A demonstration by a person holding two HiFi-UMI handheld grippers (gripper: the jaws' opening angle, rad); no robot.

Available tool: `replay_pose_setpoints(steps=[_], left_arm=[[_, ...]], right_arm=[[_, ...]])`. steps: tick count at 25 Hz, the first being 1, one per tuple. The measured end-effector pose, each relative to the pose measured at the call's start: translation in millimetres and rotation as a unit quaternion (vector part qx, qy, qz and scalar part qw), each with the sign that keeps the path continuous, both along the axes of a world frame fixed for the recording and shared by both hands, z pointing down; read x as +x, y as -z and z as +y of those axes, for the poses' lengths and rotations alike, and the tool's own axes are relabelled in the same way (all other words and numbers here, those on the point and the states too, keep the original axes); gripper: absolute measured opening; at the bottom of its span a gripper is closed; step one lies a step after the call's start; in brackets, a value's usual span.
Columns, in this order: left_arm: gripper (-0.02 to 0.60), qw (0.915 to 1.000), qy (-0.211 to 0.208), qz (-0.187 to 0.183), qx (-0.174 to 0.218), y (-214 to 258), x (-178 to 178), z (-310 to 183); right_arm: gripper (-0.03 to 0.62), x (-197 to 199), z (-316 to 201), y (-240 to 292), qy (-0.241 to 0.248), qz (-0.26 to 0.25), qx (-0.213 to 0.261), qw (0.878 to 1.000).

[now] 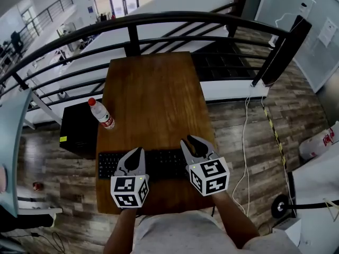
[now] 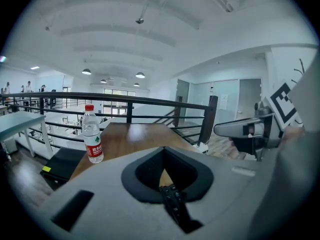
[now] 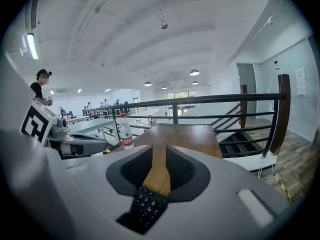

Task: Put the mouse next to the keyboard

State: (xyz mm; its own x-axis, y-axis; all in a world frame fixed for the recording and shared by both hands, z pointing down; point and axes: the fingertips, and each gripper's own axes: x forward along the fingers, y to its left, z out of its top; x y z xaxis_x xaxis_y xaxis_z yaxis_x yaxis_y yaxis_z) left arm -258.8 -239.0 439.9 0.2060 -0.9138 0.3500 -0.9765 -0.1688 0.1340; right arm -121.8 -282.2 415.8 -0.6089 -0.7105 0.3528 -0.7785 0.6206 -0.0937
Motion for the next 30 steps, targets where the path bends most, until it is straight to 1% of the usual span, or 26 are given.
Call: replay_pose_setpoints(steps=[5,9,19,30], left_arm=[[-0.006,0.9999,0.0,0.005,0.01,7.2,0.0,0.1],[-0.006,0.9998,-0.007,0.005,0.015,11.5,1.6,-1.7],[-0.006,0.9998,-0.016,0.007,0.013,10.5,10.0,-4.7],[-0.006,0.9998,-0.014,0.01,0.009,7.2,11.0,-5.0]], right_arm=[[0.052,-0.1,4.6,14.5,0.0,-0.012,0.025,1.0],[0.011,1.1,6.6,18.0,-0.002,-0.014,0.034,0.999],[0.011,4.5,8.0,17.2,0.002,-0.008,0.039,0.999],[0.011,4.1,7.1,15.3,0.005,-0.01,0.035,0.999]])
